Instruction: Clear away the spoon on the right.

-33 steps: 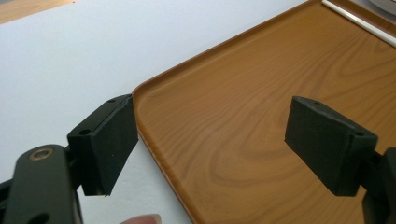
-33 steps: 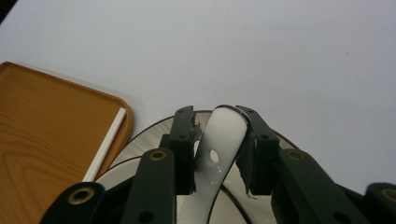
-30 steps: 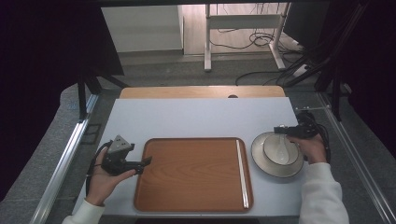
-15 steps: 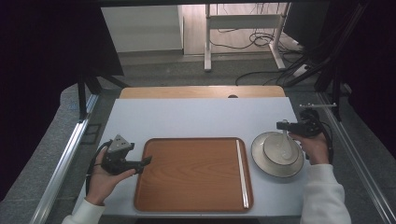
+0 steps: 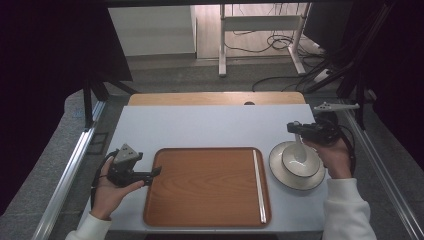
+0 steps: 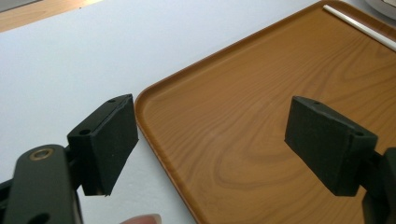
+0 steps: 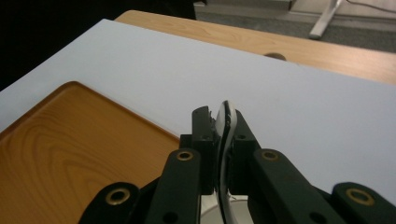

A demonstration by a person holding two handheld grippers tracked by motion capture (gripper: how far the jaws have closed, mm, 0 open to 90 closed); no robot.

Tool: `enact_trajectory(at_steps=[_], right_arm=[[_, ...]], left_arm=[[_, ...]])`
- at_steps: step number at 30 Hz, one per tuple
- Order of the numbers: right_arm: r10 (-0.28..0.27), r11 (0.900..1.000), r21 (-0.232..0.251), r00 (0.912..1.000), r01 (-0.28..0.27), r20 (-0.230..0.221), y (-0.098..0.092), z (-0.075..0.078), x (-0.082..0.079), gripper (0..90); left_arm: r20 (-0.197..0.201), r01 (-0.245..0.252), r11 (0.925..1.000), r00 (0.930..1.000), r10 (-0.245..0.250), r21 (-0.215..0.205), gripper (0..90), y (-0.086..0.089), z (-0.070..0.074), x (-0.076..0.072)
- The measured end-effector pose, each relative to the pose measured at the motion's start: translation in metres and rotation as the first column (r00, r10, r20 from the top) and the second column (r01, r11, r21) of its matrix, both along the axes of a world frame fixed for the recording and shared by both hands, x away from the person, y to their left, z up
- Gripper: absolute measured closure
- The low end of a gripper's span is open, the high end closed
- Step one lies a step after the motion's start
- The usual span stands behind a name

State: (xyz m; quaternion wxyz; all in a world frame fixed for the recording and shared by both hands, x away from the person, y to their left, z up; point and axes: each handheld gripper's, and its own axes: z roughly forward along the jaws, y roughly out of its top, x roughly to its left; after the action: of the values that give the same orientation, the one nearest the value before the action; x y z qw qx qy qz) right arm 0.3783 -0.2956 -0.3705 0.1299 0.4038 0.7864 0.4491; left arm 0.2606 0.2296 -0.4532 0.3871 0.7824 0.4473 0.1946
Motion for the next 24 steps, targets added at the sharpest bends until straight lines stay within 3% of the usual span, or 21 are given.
enact_trajectory(at_steps=[6, 9, 11, 13, 15, 17, 20, 24], right_arm=[[0.078, 0.997, -0.015, 0.9968, -0.078, 0.017, 0.024, 0.006, -0.009, 85.5], [0.146, 0.989, -0.034, 0.9891, -0.145, 0.019, 0.044, 0.007, -0.015, 85.4], [0.162, 0.986, -0.037, 0.9867, -0.161, 0.017, 0.049, 0.006, -0.016, 85.4], [0.218, 0.976, -0.023, 0.976, -0.218, -0.006, 0.063, 0.003, -0.019, 85.5], [0.233, 0.972, -0.024, 0.9724, -0.233, -0.014, 0.068, 0.002, -0.02, 85.4], [0.274, 0.96, -0.051, 0.9608, -0.276, -0.04, 0.084, -0.006, -0.023, 85.4], [0.295, 0.952, -0.07, 0.9538, -0.298, -0.057, 0.095, -0.011, -0.025, 85.4], [0.331, 0.934, -0.104, 0.9382, -0.341, -0.103, 0.115, -0.025, -0.029, 85.4]], left_arm=[[0.001, 0.002, 1.0, 1.0, -0.002, 0.001, 16.6, 0.0, 0.0, 0.0], [0.001, 0.001, 1.0, 1.0, -0.001, 0.001, 16.7, 0.0, 0.0, 0.0], [0.002, 0.002, 1.0, 1.0, -0.002, 0.002, 16.7, 0.0, 0.001, 0.0], [0.001, 0.005, 1.0, 1.0, -0.005, 0.003, 16.7, 0.0, 0.001, -0.001], [0.001, 0.005, 1.0, 1.0, -0.005, 0.003, 16.7, -0.001, 0.001, -0.001], [0.001, 0.006, 1.0, 1.0, -0.006, 0.001, 16.7, -0.001, 0.001, 0.0], [0.003, 0.009, 1.0, 1.0, -0.009, 0.002, 16.7, -0.001, 0.002, 0.001], [-0.002, 0.016, 0.9999, 0.9999, -0.016, 0.005, 16.7, -0.003, 0.0, 0.003]])
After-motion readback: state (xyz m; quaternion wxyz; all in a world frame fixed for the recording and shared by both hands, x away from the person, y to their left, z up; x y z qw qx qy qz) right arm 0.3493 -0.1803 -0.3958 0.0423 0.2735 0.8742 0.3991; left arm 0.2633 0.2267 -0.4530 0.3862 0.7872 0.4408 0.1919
